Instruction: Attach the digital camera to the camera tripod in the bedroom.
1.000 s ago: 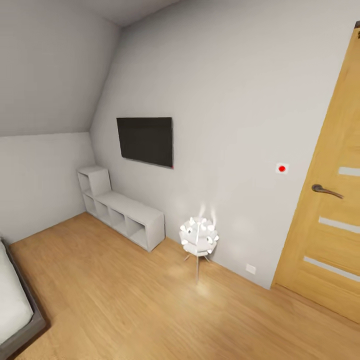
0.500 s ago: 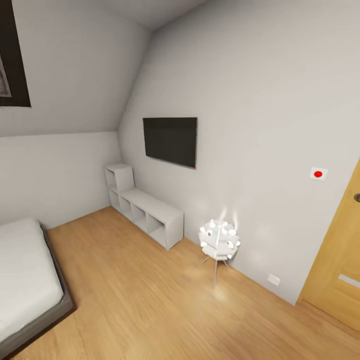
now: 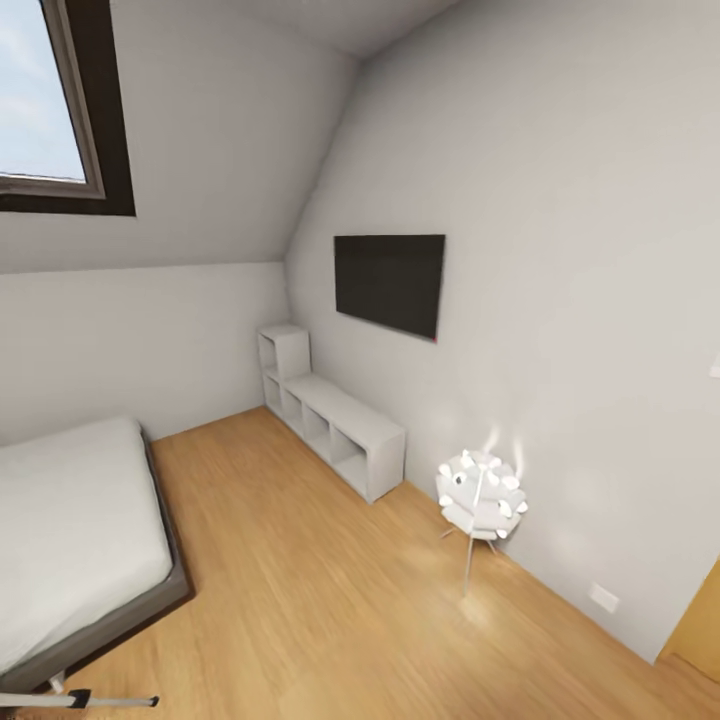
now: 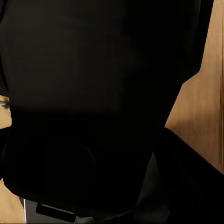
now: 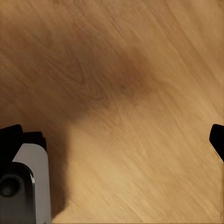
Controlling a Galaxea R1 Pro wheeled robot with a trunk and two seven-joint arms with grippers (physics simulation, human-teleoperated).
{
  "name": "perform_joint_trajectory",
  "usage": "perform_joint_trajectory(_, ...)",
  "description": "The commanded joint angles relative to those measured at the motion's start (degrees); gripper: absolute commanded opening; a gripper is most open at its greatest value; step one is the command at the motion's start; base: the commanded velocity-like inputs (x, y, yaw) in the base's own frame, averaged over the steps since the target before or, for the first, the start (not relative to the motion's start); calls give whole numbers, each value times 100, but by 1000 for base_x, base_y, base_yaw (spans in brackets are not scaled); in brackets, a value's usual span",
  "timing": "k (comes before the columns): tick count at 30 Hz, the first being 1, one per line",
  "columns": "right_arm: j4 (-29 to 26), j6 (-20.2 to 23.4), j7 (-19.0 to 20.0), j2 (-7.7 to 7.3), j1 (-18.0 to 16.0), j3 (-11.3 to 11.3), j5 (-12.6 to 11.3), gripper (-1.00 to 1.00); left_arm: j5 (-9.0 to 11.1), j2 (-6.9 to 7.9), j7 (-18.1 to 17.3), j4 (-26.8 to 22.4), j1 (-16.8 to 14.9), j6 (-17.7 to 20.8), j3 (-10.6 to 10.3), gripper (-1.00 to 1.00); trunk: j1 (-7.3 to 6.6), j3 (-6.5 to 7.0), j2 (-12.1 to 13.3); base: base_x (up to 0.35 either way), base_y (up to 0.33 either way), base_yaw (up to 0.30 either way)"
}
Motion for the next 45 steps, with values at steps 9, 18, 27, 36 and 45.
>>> perform_joint_trajectory(9,18,-34,-17,-19,-5,3,22,100,10,-17,25,-1,-3,-51,48,-100,4,-1,-3,248,-222,300)
perform_joint_trajectory(18,17,-40,-17,-44,-5,2,23,100,557,8,26,-1,-3,-66,50,-100,4,-1,-3,250,-228,300)
perform_joint_trajectory(27,17,-43,-17,-42,-5,3,28,100,657,10,25,-1,-3,-67,49,-100,4,-1,-3,250,-228,300)
perform_joint_trajectory(36,17,-43,-17,-20,-5,9,30,100,664,10,18,-1,-3,-69,49,-100,4,-1,-3,216,-157,300)
perform_joint_trajectory(45,17,-43,-17,-13,-5,8,30,100,664,6,17,-1,-3,-76,49,-100,4,-1,-3,24,-14,300)
